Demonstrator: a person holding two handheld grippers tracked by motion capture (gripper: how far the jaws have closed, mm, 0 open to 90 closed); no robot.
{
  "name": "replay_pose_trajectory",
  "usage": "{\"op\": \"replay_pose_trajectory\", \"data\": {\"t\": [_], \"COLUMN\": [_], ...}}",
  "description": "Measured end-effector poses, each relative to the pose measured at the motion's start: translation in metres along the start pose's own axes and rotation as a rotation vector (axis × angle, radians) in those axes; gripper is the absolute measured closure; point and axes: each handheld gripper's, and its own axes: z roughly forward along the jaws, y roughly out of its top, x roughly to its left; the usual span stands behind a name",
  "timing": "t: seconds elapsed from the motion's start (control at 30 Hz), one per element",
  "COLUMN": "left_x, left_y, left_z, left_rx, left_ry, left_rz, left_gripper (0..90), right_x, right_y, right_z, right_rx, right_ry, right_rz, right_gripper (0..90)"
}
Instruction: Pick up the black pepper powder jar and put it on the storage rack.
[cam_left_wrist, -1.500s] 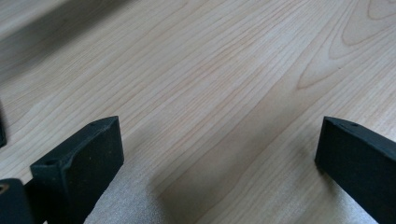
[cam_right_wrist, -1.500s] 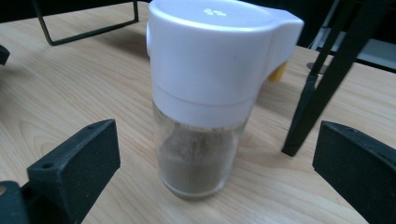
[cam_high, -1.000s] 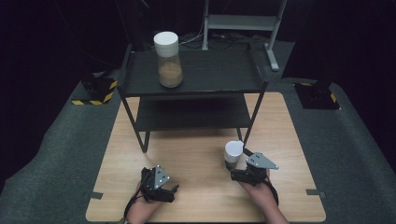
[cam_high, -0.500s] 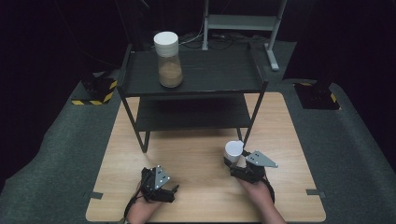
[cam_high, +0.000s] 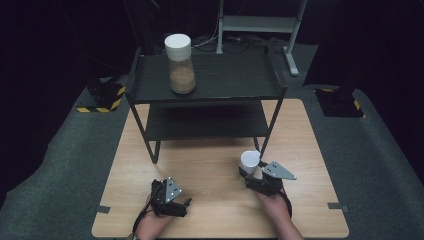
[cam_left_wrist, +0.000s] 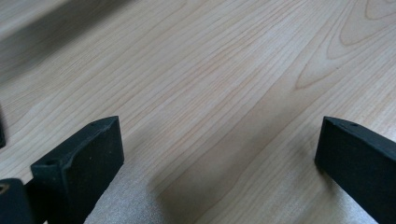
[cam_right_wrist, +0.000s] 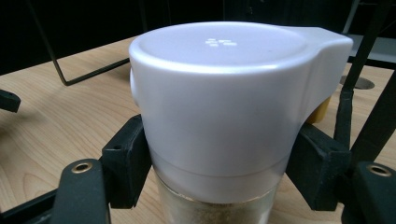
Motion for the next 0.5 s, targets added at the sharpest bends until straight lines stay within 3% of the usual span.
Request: {"op": "replay_pose_trajectory", "data": {"t": [0.23,0.5], "left_x": [0.0,0.0], "left_y": [-0.001,-0.001], "left_z": [0.0,0.0], "left_rx": [-0.003,-0.003], "left_ry": [-0.001,-0.001], "left_rz": [0.001,0.0], "left_gripper": [1.4,1.4], "right_x": [0.002,0.012], "right_y": [0.001,0.01], "right_z": [-0.007,-0.023], "right_rx": [-0.015,-0.044], "right_ry": [-0.008,-0.003], "right_rz": [0.007,-0.027], "right_gripper": [29.4,29.4]}}
